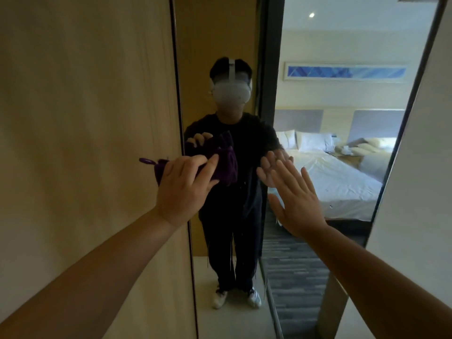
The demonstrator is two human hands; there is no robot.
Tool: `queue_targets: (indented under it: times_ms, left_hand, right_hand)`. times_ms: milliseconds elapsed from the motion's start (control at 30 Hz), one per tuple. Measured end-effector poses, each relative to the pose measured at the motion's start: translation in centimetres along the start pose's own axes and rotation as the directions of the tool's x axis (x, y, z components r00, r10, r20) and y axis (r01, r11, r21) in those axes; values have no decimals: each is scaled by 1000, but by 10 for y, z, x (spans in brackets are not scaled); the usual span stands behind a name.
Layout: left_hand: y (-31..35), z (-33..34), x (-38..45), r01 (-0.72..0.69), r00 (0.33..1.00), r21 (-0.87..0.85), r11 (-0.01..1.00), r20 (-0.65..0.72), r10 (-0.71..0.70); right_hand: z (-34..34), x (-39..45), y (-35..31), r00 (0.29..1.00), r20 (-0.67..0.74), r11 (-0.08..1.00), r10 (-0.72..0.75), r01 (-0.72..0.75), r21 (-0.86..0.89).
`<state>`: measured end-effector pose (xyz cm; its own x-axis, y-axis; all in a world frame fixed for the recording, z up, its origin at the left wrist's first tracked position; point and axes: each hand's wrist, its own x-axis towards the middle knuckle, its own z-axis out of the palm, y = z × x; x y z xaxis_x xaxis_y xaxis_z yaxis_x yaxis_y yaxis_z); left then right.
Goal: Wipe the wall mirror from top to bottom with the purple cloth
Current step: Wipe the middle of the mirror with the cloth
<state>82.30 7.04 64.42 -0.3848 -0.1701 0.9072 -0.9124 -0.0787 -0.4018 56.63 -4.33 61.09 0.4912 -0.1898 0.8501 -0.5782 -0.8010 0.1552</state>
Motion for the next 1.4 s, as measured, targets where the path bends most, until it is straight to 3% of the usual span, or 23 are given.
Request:
queue_targets:
  times_ms: [267, 433, 700, 833, 967, 1100, 1200, 1267, 1400]
  left_hand:
    - [-16, 39, 55, -93, 991, -1, 996, -93, 93]
    - [-18, 79, 88, -135, 988, 52, 990, -75, 138]
    - [40, 104, -39, -167, 982, -8, 986, -91, 165]
    - [81, 105, -158, -257, 962, -68, 964, 78, 262]
    - [102, 106, -198, -161, 974, -121, 980, 139, 177]
    - [103, 95, -182, -154, 967, -209, 966, 171, 191]
    - [93, 83, -150, -127, 965, -275, 953, 190, 183]
    - [82, 77, -104, -80, 987, -274, 958, 116, 115]
    - [56, 74, 30, -62, 991, -208, 976, -132, 34]
  right_hand:
    - [45, 6, 34, 999, 7, 969, 31, -28, -247]
    - [68, 6, 51, 987, -141, 953, -78, 32, -301]
    - [76, 7, 56, 960, -250, 957, -127, 53, -285]
    - [74, 6, 55, 958, -260, 963, -117, 46, -266]
    - [72, 6, 54, 966, -239, 965, -101, 37, -261]
    - [63, 6, 49, 983, -171, 971, -59, 17, -237]
    - [44, 3, 45, 989, -145, 993, -3, -15, -120]
    - [29, -8, 52, 989, -133, 994, 61, -72, -77]
    - [7, -32, 98, 972, -73, 956, 222, -232, -181]
